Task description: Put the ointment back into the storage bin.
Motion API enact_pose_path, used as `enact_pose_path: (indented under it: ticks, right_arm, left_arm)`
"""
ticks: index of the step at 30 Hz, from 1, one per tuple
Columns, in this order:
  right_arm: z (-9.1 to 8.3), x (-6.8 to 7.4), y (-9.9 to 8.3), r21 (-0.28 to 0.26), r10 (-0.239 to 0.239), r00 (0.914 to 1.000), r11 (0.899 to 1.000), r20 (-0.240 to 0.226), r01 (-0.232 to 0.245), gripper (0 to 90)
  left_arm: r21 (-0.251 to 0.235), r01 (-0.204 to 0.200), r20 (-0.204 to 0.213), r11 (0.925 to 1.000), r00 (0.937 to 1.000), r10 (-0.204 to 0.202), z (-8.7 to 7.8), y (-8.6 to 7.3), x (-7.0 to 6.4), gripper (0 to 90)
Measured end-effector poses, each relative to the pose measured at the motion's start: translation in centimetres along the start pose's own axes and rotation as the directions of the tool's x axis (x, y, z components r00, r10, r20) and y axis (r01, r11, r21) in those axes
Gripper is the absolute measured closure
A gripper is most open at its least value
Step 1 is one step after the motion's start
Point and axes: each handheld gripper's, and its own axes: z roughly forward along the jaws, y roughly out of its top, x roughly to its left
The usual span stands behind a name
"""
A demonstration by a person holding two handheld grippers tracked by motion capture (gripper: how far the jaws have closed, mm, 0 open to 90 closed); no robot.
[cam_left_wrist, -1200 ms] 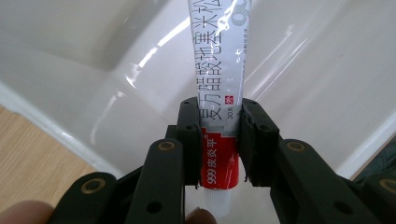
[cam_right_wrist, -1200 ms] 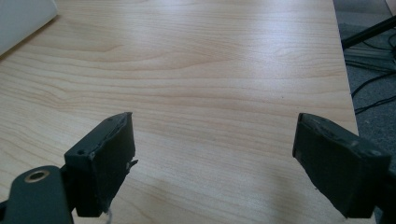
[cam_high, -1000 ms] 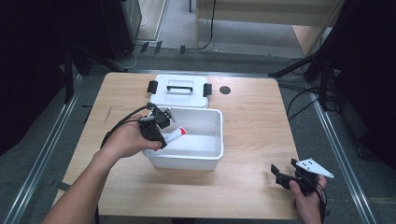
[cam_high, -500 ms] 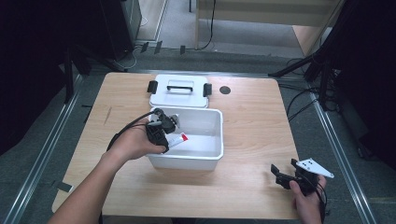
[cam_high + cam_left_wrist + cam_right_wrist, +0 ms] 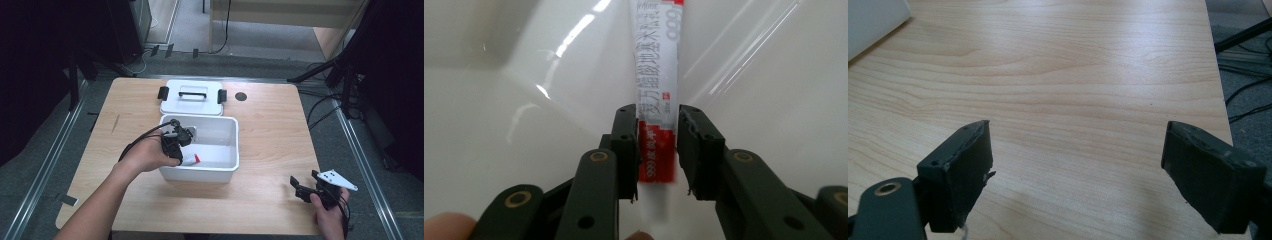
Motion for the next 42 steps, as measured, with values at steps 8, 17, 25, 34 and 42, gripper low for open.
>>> enact_pose_path:
  ticks: [8,17,25,34,42]
  right_arm:
    - [0.0,0.0,0.0,0.001,-0.001,1.0,1.0,0.0,0.001,13.1]
    - [0.0,0.0,0.0,0.002,-0.002,1.0,1.0,0.0,0.002,13.1]
    - [0.0,0.0,0.0,0.002,-0.003,1.0,1.0,0.0,0.003,13.1]
    - [0.0,0.0,0.0,0.005,-0.005,1.0,1.0,0.0,0.005,13.1]
    - [0.0,0.0,0.0,0.007,-0.003,1.0,1.0,0.002,0.003,13.1]
  left_arm:
    - [-0.03,-0.001,0.004,0.9995,1.0,0.001,-0.5,-0.3,0.1,71.8]
    - [-0.109,0.012,0.001,0.994,0.9999,-0.012,-2.8,-0.9,0.1,77.5]
    - [-0.14,0.016,0.007,0.99,0.9999,-0.016,-5.4,-1.6,0.3,79.9]
    - [-0.17,0.039,0.014,0.9846,0.9992,-0.037,-8.1,-3.2,1.4,83.7]
    - [-0.188,0.079,0.012,0.979,0.9969,-0.078,-9.3,-5.0,2.8,82.3]
